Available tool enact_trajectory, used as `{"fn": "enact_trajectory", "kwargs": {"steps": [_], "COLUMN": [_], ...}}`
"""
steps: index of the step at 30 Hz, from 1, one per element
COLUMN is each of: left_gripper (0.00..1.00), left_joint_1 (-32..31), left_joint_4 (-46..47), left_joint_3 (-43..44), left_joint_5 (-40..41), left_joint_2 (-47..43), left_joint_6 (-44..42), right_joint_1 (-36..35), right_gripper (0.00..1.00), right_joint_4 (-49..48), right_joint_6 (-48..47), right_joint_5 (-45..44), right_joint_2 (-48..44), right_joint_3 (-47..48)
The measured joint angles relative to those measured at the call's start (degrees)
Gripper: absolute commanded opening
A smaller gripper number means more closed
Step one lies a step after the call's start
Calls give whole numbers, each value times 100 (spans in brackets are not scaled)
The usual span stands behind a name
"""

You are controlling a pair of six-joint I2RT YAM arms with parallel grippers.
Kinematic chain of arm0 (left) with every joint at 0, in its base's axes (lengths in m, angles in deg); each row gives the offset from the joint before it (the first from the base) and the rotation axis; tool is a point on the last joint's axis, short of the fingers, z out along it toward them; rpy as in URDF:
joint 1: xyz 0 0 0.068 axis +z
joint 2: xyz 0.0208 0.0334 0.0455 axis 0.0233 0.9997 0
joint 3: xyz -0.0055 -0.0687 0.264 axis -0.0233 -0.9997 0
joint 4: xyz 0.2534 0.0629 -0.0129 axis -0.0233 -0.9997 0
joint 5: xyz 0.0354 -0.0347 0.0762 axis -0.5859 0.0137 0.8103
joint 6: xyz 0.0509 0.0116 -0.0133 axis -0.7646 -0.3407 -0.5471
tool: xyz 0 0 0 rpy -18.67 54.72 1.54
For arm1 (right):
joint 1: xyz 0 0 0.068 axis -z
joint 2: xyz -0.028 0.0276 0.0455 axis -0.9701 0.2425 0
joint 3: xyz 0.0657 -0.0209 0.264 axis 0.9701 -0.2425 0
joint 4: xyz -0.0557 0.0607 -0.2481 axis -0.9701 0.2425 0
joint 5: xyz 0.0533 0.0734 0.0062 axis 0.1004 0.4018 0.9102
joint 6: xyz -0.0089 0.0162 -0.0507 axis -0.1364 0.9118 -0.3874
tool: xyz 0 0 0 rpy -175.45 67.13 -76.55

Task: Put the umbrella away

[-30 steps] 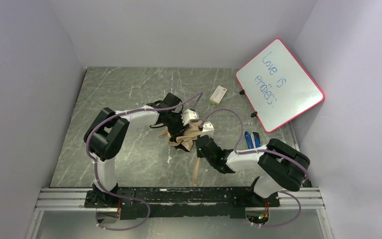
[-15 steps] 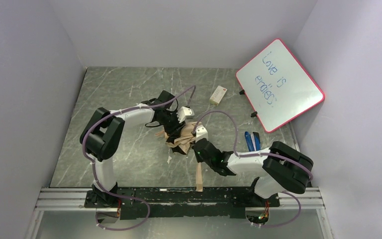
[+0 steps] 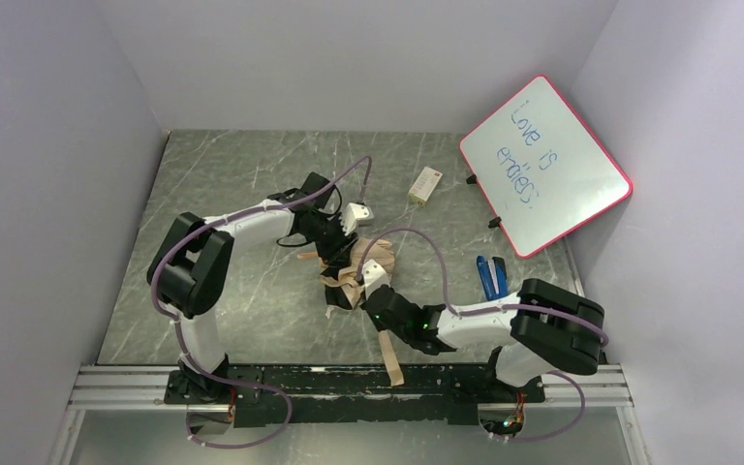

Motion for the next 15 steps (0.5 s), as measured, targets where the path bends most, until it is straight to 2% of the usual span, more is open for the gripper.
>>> {"fn": "enact_trajectory", "kwargs": {"steps": [7,15], "left_gripper": [5,5], "left_joint_1": [4,-4], "left_joint_4": [-20,151], "left_joint_3": [-42,-214], "left_joint_5": [-50,22], "left_joint_2": [0,0], "left_joint_6": [46,72], "right_joint_1": [-216,-535], "right_gripper": [0,0], "right_joint_4": [210,1019], "right_joint_6": [-186,-297], "right_joint_5": [-155,-654], "right_joint_2": [39,520], "right_joint_3": [122,848]}}
